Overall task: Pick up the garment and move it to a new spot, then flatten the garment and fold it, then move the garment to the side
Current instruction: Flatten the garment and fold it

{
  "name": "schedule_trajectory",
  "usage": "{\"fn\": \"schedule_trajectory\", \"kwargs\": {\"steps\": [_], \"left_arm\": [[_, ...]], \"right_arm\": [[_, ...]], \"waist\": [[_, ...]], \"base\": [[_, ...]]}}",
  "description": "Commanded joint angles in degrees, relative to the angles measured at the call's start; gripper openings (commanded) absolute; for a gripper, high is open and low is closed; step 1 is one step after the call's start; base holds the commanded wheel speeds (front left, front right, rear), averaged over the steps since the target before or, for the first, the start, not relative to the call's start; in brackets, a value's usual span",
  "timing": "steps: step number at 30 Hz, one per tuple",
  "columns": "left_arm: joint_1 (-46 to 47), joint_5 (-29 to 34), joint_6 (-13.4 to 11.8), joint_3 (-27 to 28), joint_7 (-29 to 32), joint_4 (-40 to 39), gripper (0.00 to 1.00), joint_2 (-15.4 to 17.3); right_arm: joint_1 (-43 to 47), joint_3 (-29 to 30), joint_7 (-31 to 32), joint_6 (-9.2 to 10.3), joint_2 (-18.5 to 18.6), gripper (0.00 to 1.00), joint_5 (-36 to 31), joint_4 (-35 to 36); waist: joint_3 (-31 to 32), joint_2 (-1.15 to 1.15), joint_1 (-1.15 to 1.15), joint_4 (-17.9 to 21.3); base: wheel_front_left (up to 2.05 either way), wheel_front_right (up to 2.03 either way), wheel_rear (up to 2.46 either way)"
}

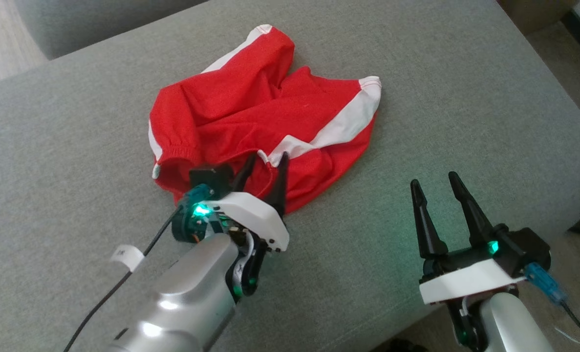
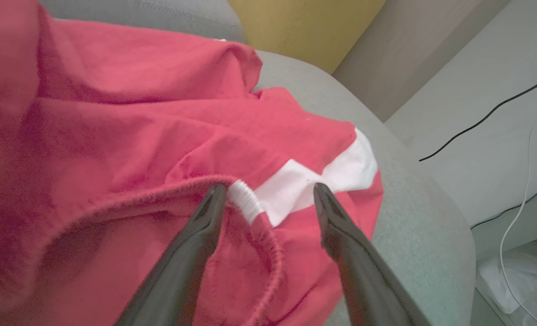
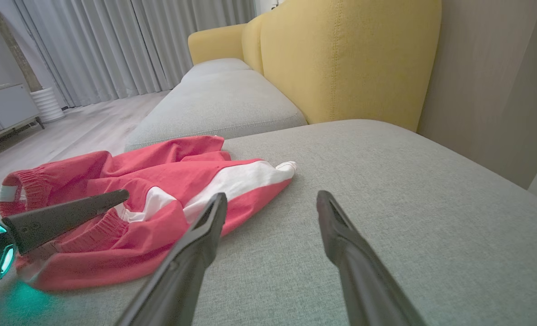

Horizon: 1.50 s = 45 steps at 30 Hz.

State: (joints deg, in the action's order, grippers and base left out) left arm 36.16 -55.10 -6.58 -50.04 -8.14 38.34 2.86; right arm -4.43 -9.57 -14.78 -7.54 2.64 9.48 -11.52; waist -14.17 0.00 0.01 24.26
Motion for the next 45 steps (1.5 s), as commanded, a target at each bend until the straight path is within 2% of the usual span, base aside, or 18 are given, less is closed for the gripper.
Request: {"fn": "schedule_trajectory", "kwargs": {"steps": [1, 2, 3, 6, 14, 19, 25, 36, 40, 45], "left_arm": [[2.5, -0.9, -0.4, 0.7, -0.5, 0.1, 0.81, 0.0], [2.7, -1.4, -0.6, 0.6, -0.5, 0.7, 0.63, 0.0], [2.7, -1.4, -0.6, 0.6, -0.5, 0.7, 0.63, 0.0], [3.6, -1.5, -1.0, -0.3, -1.7, 2.3, 0.00, 0.0], [3.5, -0.7, 2.2, -4.1, -3.9, 0.6, 0.00, 0.2], [0.5, 0.1, 2.8, -4.6, -4.9, -3.9, 0.00, 3.1], [-4.2, 2.0, 0.2, -4.0, -5.8, -12.9, 0.00, 10.1], [-10.0, 3.3, -7.3, 0.2, -6.1, -26.9, 0.00, 21.7], [-10.6, 3.7, -8.9, 2.3, -6.3, -28.7, 0.00, 24.3], [-11.0, 3.9, -9.5, 3.7, -6.5, -29.4, 0.00, 25.6]], "right_arm": [[-1.8, -1.4, -0.2, 0.05, 0.2, 1.00, 0.5, 2.0], [-1.9, -1.3, -0.2, 0.05, 0.2, 1.00, 0.6, 2.1], [-1.9, -1.3, -0.2, 0.05, 0.2, 1.00, 0.6, 2.1], [-2.1, -1.1, -0.2, 0.05, 0.2, 1.00, 0.7, 2.2], [-1.9, -1.2, -0.2, 0.05, 0.2, 1.00, 0.4, 2.1], [-1.2, -0.9, -0.2, 0.05, 0.2, 1.00, -0.3, 1.9], [0.1, -0.2, -0.2, 0.05, 0.2, 1.00, -0.7, 1.4], [1.5, 1.0, -0.2, 0.05, 0.2, 1.00, -1.2, 0.0], [1.4, 1.0, -0.2, 0.05, 0.2, 1.00, -1.3, -1.6], [1.2, -1.1, -0.2, 0.05, 0.7, 1.00, -2.5, -5.8]], "waist": [[-0.4, 0.00, -0.01, 0.3], [-0.6, 0.00, -0.01, 0.3], [-0.6, 0.00, -0.01, 0.3], [-1.1, 0.00, -0.01, -0.1], [-0.7, 0.00, -0.01, -4.8], [1.1, 0.00, -0.01, -9.2], [3.9, 0.00, -0.01, -14.5], [5.5, 0.00, -0.01, -22.0], [5.0, 0.00, -0.01, -23.4], [4.2, 0.00, -0.01, -24.5]], "base": [[0.00, 0.00, 0.00], [0.00, 0.00, 0.00], [0.00, 0.00, 0.00], [0.00, 0.00, 0.00], [0.00, 0.00, 0.00], [0.00, 0.00, 0.00], [0.00, 0.00, 0.00], [0.00, 0.00, 0.00], [0.00, 0.00, 0.00], [0.00, 0.00, 0.00]]}}
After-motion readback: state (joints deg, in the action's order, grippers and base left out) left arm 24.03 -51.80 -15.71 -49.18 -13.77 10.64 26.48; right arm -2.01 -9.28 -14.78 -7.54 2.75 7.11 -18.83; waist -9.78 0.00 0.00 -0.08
